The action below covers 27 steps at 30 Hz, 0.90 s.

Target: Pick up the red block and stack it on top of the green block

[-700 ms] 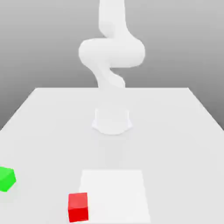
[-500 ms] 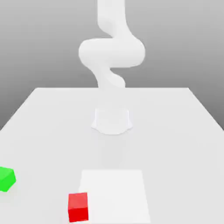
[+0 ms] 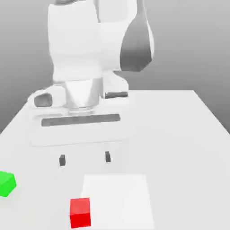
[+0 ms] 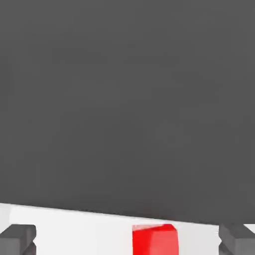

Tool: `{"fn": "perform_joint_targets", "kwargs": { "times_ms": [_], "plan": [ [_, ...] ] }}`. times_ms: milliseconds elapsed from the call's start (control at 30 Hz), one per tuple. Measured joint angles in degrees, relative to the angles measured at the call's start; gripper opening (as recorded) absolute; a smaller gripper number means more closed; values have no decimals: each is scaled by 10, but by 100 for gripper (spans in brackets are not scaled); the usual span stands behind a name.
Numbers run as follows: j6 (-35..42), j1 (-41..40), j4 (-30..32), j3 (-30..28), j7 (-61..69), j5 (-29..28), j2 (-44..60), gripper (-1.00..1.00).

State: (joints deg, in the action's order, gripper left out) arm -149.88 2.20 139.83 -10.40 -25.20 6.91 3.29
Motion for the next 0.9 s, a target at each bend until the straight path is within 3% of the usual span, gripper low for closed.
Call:
{"fn": "perform_joint_targets", "kwargs": {
  "times_ms": [133,267,300,533,700,900],
  "plan": [
    [-34,-9,13,-5,18,-10,80,0],
    [-96,-26,4,15,42,15,163,0],
    [-112,-32,1,23,47,22,183,-100],
    [-116,-34,0,25,48,23,188,-100],
    [-44,-23,14,0,24,-13,102,-100],
    [-1,-126,3,-79,115,-5,73,-100]
  ]
}}
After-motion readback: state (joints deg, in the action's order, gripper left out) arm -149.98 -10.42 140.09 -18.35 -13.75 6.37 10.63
